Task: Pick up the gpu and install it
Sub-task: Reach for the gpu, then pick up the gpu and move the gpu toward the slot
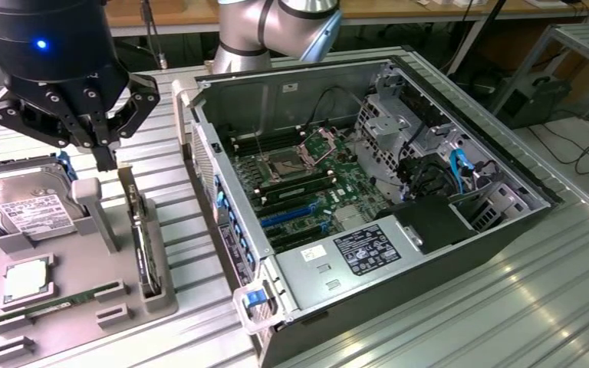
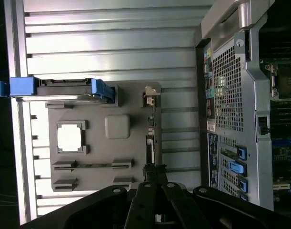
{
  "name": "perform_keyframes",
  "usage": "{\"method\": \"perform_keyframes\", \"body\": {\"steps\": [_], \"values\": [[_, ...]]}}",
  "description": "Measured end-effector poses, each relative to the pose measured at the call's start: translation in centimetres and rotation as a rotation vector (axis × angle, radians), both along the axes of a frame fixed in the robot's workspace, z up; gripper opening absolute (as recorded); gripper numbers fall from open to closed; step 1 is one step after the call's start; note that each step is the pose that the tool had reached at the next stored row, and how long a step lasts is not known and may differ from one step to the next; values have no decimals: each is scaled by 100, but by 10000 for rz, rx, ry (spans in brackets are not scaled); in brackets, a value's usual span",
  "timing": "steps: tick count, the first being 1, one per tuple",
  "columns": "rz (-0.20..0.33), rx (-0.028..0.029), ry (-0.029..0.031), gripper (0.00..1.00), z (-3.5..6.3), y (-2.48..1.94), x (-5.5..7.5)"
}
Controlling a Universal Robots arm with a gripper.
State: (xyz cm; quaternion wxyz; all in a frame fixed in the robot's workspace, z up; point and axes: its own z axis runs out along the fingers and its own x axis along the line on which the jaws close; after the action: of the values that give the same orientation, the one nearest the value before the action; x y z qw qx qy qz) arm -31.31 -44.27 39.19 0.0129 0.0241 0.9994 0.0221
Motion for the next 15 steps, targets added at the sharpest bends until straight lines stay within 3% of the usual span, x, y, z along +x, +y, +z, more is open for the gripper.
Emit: {"method": "perform_keyframes", "body": {"steps": [10, 11, 12, 15], "values": [[1, 0, 1, 11, 0, 0, 0], [0, -11, 2, 60, -33, 2, 1], [0, -20, 4, 66, -67, 2, 2], [46, -36, 46, 66, -126, 1, 9]]}}
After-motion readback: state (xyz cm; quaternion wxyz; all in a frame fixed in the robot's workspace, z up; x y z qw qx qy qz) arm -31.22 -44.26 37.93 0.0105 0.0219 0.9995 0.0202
